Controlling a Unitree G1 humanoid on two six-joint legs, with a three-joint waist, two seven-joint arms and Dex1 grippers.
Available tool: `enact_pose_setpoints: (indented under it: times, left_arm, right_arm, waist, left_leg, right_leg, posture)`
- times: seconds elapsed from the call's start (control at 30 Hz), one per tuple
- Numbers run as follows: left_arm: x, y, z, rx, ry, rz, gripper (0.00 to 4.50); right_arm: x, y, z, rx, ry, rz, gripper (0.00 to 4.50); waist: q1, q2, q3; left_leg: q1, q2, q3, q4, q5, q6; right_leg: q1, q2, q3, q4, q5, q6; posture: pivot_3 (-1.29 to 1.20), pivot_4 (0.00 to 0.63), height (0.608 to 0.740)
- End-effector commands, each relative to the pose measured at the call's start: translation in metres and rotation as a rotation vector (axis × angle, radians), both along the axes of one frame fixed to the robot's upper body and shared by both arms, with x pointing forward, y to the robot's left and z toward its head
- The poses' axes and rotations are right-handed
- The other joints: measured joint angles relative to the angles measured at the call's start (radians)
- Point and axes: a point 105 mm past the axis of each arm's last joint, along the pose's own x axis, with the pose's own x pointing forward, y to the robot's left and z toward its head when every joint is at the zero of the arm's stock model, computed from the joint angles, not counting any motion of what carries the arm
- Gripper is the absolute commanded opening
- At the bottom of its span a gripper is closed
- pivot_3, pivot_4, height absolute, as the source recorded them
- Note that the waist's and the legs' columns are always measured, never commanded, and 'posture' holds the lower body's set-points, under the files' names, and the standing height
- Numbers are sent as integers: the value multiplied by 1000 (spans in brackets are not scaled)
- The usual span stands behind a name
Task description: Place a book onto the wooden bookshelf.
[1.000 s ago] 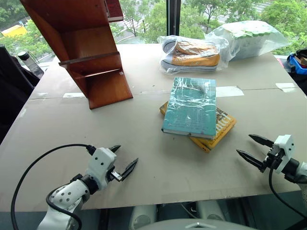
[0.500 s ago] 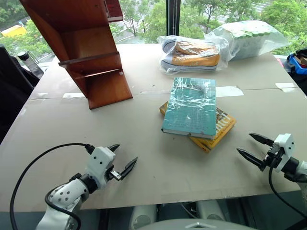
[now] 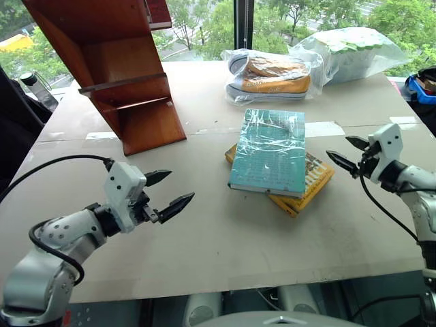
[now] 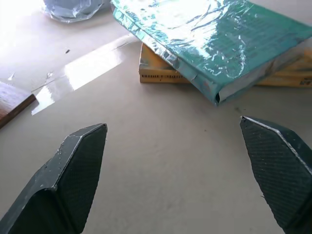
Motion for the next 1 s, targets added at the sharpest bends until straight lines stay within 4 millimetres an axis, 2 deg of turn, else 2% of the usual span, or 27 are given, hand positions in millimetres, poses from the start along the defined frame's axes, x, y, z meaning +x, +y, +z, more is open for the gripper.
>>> enact_pose_setpoints:
  times: [0.03, 0.07, 0.17, 0.3, 0.47, 0.53, 0.7, 1.0]
  left_arm:
    - [-11, -4, 27, -5, -21, -84, 4500]
    - [-12, -3, 31, 1, -17, -92, 4500]
    - [-15, 4, 40, 41, -13, -100, 4500]
    - [-13, 16, 51, 87, -35, -67, 4500]
    - [-13, 27, 59, 102, -60, -37, 4500]
    - [-15, 30, 61, 124, -79, -49, 4500]
    - [-24, 24, 60, 94, -51, -143, 4500]
    - [-25, 21, 65, 100, -27, -229, 4500]
  right_arm:
    - [24, -1, 4, -33, -2, -53, 1903]
    - [30, 0, 4, -44, -1, -50, 1316]
    - [51, 3, 8, -44, 0, -81, 29]
    - [81, 12, 14, 9, 9, -111, 29]
    - [99, 28, 13, 22, 34, -98, 29]
    - [102, 43, 13, 32, 58, -43, 29]
    - [103, 64, 6, 17, 111, 36, 29]
    - [100, 83, 6, 22, 126, 133, 29]
  waist:
    - [1, -1, 1]
    - [1, -2, 1]
    - [-1, -2, 1]
    - [-5, -1, 2]
    - [-5, -1, 2]
    - [-5, -1, 2]
    - [-8, -1, 3]
    - [-17, 0, 3]
  left_leg:
    - [0, 0, 0, 0, 0, 0]
    - [0, 0, 1, 0, 0, 0]
    - [-4, 0, 3, 0, 0, 0]
    - [-10, 0, 3, 1, 0, 0]
    - [-12, 0, 3, 0, 0, 0]
    - [-12, 0, 3, 0, 0, 0]
    - [-12, 0, 4, 0, 0, 0]
    - [-12, 0, 3, 1, 0, 0]
  right_leg:
    - [0, 0, 0, 0, 0, 0]
    - [0, 0, 0, 0, 0, 0]
    - [-3, 1, 0, 0, 1, -1]
    - [-9, 1, 0, 0, 3, -4]
    - [-10, 1, 0, 0, 3, -4]
    - [-10, 1, 0, -1, 3, -3]
    - [-10, 1, 0, -1, 3, -3]
    - [-10, 1, 0, 1, 3, -4]
  posture:
    - [0, 150, 693]
    - [0, 150, 693]
    - [0, 150, 693]
    - [0, 150, 693]
    - [0, 150, 693]
    - [0, 150, 693]
    - [0, 150, 693]
    - [0, 150, 693]
